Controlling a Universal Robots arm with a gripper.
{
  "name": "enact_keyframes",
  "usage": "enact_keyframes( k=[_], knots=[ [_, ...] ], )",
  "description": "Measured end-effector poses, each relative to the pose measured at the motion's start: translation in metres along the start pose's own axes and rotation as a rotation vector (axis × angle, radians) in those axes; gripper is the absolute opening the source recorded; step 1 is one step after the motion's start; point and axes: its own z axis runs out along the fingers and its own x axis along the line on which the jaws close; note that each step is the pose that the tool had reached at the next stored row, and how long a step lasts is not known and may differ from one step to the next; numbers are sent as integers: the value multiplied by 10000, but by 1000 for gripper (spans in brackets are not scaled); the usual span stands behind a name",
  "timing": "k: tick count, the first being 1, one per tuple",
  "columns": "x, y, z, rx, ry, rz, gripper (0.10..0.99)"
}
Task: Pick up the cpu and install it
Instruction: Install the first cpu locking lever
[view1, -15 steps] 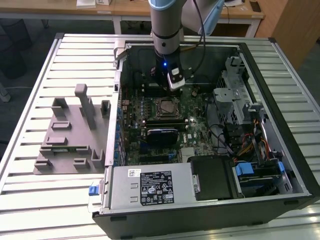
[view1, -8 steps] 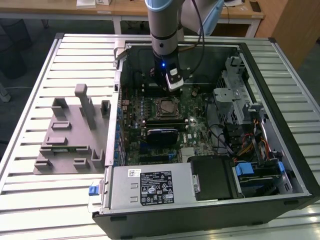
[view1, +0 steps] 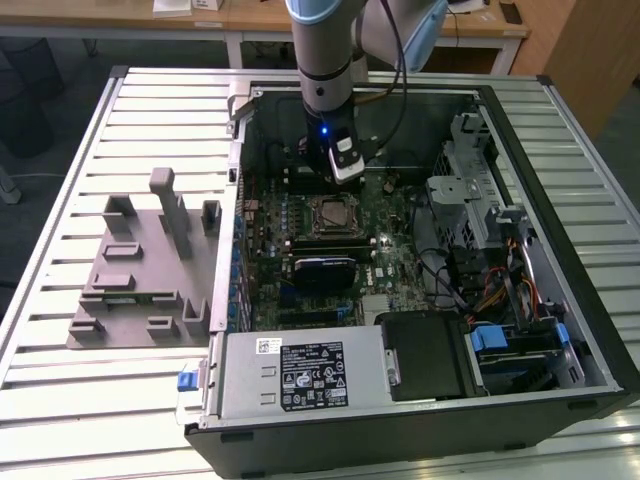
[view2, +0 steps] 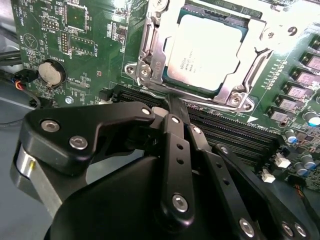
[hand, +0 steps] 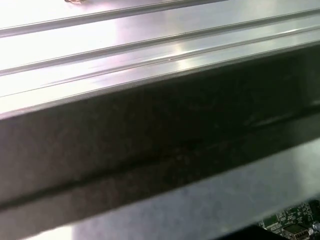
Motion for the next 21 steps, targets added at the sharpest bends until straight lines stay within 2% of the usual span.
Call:
enact_keyframes(
  k=[9,14,19,21],
  knots=[
    [6,2,11,86,-87,24,106],
    [4,1,24,88,-92,29,106],
    [-36,12,34,86,-93,30,106],
    [-38,12,34,59,-85,35,106]
  ],
)
